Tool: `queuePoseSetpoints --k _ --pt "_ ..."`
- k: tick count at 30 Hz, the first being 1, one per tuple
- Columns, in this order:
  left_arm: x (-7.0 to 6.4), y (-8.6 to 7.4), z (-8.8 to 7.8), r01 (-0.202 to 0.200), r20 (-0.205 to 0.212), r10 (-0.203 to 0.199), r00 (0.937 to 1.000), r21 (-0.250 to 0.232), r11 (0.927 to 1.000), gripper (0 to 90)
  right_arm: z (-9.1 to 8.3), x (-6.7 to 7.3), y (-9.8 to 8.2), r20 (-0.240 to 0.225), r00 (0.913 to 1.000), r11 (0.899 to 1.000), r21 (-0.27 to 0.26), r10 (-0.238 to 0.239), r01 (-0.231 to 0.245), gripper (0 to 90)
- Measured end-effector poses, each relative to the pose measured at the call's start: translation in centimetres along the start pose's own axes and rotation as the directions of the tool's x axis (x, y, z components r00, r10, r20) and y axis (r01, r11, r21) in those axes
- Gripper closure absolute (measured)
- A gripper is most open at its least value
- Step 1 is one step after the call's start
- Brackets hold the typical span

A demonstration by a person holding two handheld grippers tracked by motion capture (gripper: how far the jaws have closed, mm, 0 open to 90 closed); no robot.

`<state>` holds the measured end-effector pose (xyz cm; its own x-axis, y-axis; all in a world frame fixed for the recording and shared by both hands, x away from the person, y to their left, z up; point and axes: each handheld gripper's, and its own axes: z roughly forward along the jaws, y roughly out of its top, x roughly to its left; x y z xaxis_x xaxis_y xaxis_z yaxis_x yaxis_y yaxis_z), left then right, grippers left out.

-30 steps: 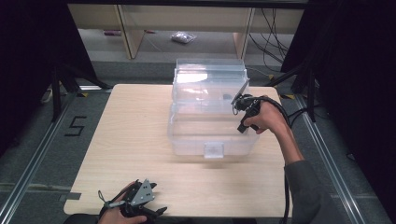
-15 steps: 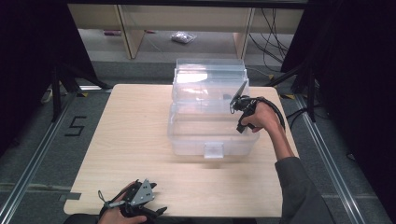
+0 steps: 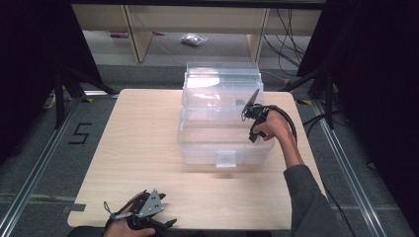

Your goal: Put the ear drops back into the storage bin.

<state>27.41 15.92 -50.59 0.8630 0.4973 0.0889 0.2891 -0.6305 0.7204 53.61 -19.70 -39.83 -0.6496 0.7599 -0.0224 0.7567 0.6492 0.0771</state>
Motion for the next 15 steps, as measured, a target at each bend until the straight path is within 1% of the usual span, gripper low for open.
queuePoseSetpoints --k 1,2,3,5,6,7,8,9,10,11,12,13,14,15 --pt "0.0 0.0 0.0 -0.009 0.000 0.009 1.0000 -0.005 0.9999 15.4 0.4 -0.5 0.0 0.005 0.9983 0.998 -0.019 -0.059 0.059 60.2" --pt "0.1 0.0 0.0 -0.010 0.001 0.010 1.0000 -0.003 0.9999 15.4 0.6 -0.5 0.0 0.012 0.9990 0.999 -0.010 -0.043 0.043 60.1" --pt "0.0 0.0 0.0 -0.007 0.002 0.007 1.0000 0.000 1.0000 15.5 0.7 -0.5 0.0 0.014 0.9989 0.999 -0.012 -0.044 0.045 60.1" --pt "0.0 0.0 0.0 0.000 0.002 0.000 1.0000 0.002 1.0000 15.4 0.9 -0.6 0.2 0.003 0.9995 1.000 -0.007 -0.030 0.030 60.1" --pt "0.0 0.0 0.0 0.000 0.003 0.000 1.0000 -0.002 1.0000 15.4 1.0 -0.7 0.2 0.011 0.9994 0.999 -0.011 -0.033 0.033 60.1" --pt "0.0 0.0 0.0 -0.006 -0.002 0.006 1.0000 0.000 1.0000 15.5 1.1 -0.9 0.4 0.013 0.9983 0.998 -0.012 -0.056 0.056 60.1" --pt "0.0 0.0 -0.1 -0.002 0.002 0.002 1.0000 0.000 1.0000 15.4 1.2 -0.7 0.4 0.007 0.9996 1.000 -0.011 -0.029 0.029 60.1" --pt "0.1 0.0 -0.1 -0.014 0.000 0.014 0.9999 0.009 0.9999 15.4 1.3 -0.7 0.4 0.006 0.9996 1.000 -0.010 -0.028 0.028 60.1" --pt "0.0 0.0 0.0 -0.002 -0.008 0.002 1.0000 0.003 1.0000 15.4 1.6 -0.7 0.5 0.004 1.0000 1.000 -0.013 -0.004 0.004 60.1" --pt "0.0 0.0 0.0 -0.002 -0.008 0.002 1.0000 0.003 1.0000 15.4 1.6 -0.7 0.5 0.004 1.0000 1.000 -0.013 -0.004 0.004 60.1" --pt "0.0 0.0 0.0 -0.002 -0.005 0.002 1.0000 0.002 1.0000 15.4 1.9 -0.8 0.5 -0.005 1.0000 1.000 -0.018 -0.008 0.008 60.1" --pt "0.0 0.0 0.0 0.006 0.004 -0.006 1.0000 -0.006 1.0000 15.4 2.1 -0.9 0.5 -0.011 0.9999 1.000 -0.014 -0.011 0.011 60.1" --pt "0.1 0.0 0.0 -0.006 -0.008 0.006 0.9999 0.003 1.0000 15.4 2.4 -0.9 0.4 -0.008 1.0000 1.000 -0.010 -0.002 0.002 60.1" --pt "0.0 0.0 0.1 -0.001 -0.011 0.001 0.9999 0.002 1.0000 15.4 2.4 -0.9 0.4 -0.008 1.0000 1.000 -0.010 -0.002 0.002 60.1"
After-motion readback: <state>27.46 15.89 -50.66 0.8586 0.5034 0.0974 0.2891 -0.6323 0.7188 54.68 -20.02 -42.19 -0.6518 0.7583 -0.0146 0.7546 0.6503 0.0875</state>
